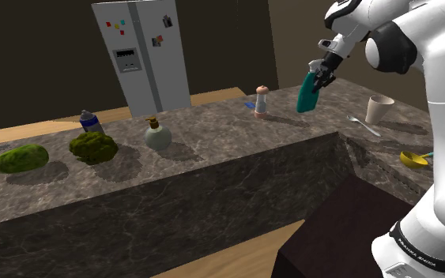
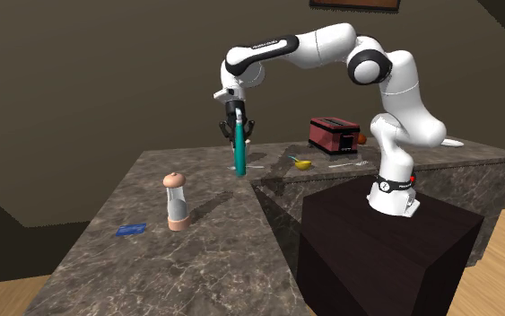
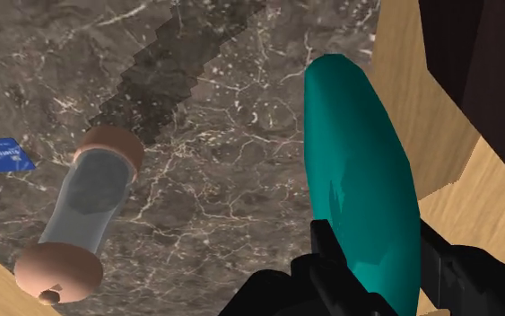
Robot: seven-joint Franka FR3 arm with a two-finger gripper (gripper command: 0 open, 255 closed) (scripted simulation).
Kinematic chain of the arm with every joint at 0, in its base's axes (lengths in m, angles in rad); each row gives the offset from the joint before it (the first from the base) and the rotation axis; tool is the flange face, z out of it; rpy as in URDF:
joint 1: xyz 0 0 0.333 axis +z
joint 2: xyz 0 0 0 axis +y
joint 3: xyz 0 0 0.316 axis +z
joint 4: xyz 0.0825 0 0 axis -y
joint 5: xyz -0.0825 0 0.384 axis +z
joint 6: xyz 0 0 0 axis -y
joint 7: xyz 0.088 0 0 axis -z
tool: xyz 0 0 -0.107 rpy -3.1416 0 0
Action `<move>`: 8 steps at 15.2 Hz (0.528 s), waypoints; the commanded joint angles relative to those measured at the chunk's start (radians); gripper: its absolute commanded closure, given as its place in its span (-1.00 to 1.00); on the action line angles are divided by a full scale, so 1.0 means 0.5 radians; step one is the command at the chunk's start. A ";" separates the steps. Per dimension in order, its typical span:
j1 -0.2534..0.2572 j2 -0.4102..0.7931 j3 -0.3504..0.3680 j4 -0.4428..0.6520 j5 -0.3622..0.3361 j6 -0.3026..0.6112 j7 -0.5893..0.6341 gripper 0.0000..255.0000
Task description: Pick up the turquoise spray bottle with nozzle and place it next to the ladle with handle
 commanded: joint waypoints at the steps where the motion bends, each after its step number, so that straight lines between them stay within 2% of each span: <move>1: -0.027 -0.038 -0.034 -0.058 -0.039 -0.015 -0.076 1.00; 8: -0.208 -0.083 -0.130 -0.139 -0.151 -0.114 -0.342 1.00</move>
